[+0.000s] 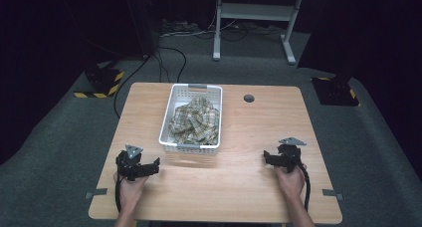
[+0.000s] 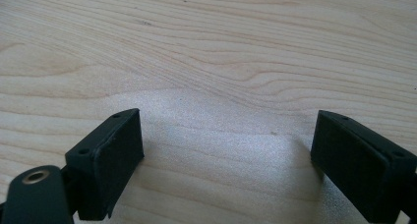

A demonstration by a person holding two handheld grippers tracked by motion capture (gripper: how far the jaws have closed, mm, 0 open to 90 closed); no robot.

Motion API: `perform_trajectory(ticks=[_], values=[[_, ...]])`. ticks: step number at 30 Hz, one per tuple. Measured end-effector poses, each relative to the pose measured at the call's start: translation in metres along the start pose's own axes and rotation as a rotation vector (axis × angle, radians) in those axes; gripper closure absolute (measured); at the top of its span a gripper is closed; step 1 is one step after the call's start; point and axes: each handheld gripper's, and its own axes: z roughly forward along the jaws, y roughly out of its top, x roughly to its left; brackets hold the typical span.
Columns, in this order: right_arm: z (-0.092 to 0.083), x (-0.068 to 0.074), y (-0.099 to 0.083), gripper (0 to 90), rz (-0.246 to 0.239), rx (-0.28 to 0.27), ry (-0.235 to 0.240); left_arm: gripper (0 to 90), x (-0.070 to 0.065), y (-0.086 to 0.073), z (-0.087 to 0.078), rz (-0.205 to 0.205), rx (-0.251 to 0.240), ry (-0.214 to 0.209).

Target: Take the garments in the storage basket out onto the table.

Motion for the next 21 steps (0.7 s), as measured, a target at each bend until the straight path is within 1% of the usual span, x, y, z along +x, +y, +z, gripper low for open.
perform_trajectory(ticks=[4,11,16,21], values=[[0.000,0.000,0.000,11.5,0.000,0.000,0.000,0.8,-0.003,0.003,-0.007,0.002,-0.021,-0.018],[0.000,0.000,0.000,11.5,0.000,0.000,0.000,1.5,-0.009,0.010,-0.019,0.026,-0.053,-0.056],[0.000,0.000,0.000,11.5,0.000,0.000,-0.001,1.9,-0.016,0.018,-0.025,0.049,-0.070,-0.082],[0.000,0.000,0.000,11.5,0.000,0.000,-0.001,2.2,-0.025,0.028,-0.028,0.052,-0.093,-0.122]])
